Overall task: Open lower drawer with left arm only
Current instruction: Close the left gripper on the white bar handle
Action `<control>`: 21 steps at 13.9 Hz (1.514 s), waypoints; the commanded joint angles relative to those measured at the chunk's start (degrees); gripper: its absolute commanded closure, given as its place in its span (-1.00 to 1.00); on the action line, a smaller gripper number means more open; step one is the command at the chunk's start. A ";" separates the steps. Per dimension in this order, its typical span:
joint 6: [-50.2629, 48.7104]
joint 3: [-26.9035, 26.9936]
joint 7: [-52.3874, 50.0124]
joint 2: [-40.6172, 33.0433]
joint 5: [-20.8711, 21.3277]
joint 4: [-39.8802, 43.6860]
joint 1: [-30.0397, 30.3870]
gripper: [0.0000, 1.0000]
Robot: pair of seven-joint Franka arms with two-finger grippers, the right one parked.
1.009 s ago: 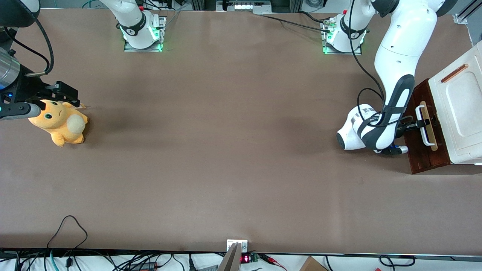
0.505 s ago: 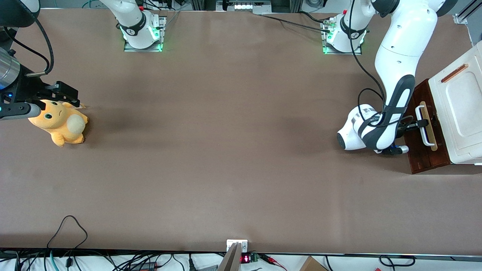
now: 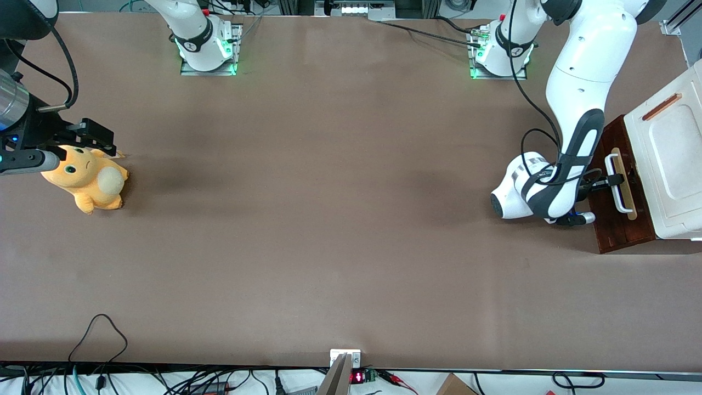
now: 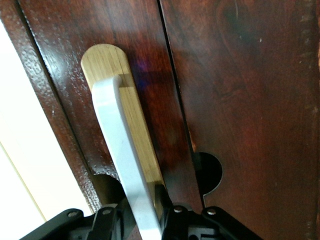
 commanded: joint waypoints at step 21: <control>-1.64 -0.21 -1.45 -0.15 -1.03 0.10 -4.71 0.62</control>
